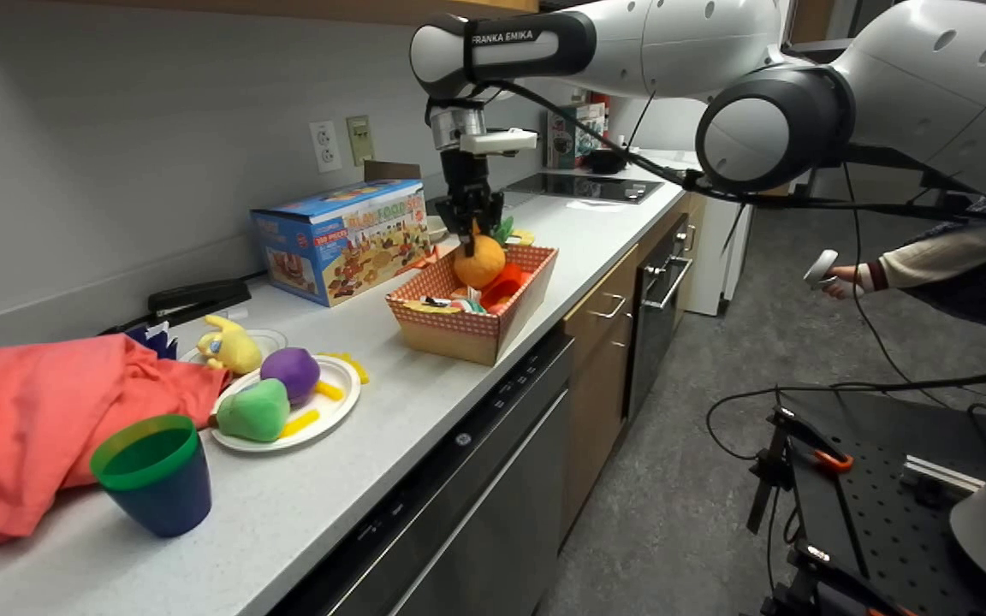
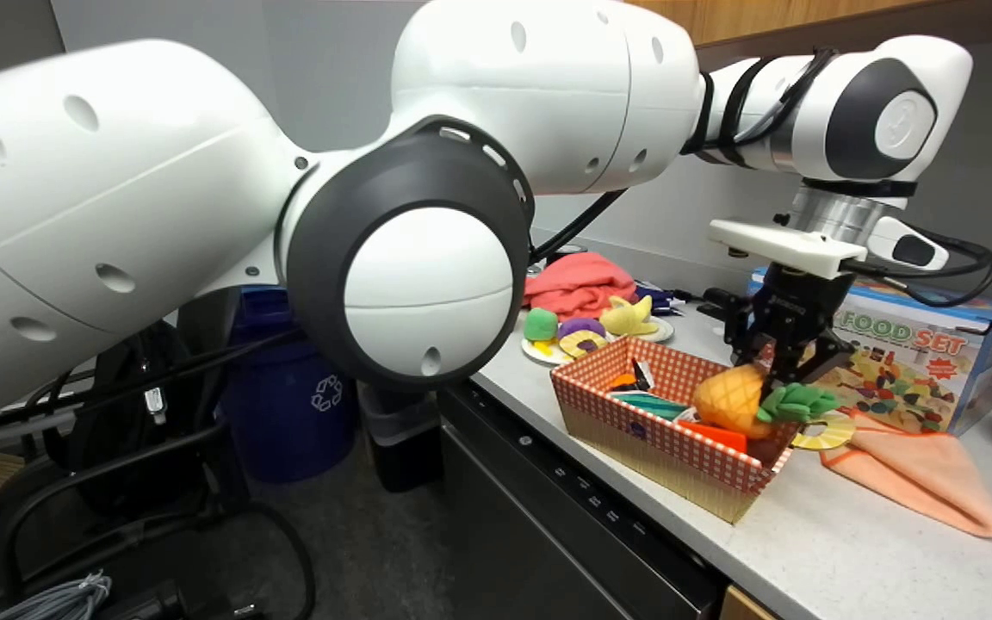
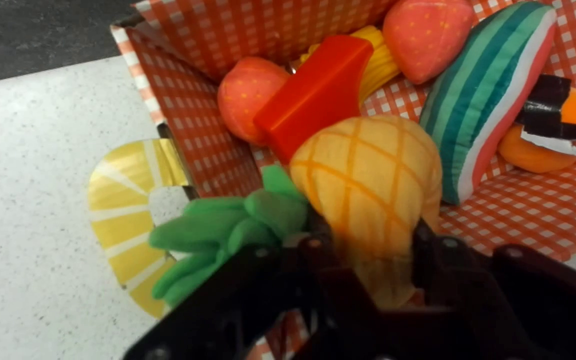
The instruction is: Pick the stuffed pineapple and put it on the counter
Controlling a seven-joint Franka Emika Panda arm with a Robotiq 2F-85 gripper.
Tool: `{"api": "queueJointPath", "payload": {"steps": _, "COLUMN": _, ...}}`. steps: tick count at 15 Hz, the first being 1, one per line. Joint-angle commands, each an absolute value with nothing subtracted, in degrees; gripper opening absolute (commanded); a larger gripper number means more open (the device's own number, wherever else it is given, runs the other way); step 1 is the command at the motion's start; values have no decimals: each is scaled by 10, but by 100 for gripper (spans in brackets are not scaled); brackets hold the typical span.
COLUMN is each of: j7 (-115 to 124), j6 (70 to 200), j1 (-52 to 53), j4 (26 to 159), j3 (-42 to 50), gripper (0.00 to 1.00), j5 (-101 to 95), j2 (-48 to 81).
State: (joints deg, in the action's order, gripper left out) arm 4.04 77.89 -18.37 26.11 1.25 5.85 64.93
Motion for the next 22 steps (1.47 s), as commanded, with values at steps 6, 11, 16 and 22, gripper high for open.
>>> {"api": "queueJointPath", "payload": {"steps": 6, "j7": 27, "j6": 784, "j1": -180, "j4": 245, "j3": 18, "gripper": 2, "j5": 48, "j2": 659}}
{"api": "queueJointPath", "payload": {"steps": 11, "j7": 30, "j6": 828, "j1": -179, "j4": 237, "j3": 18, "gripper": 4, "j5": 48, "j2": 667}}
{"api": "queueJointPath", "payload": {"steps": 16, "j7": 34, "j6": 922, "j1": -181, "j4": 234, "j3": 14, "gripper": 4, "j5": 55, "j2": 679}}
{"api": "queueJointPath", "payload": {"steps": 22, "j7": 31, "j6": 998, "j1": -182, "j4": 243, "j3": 8, "gripper": 4, "j5": 59, "j2": 685}}
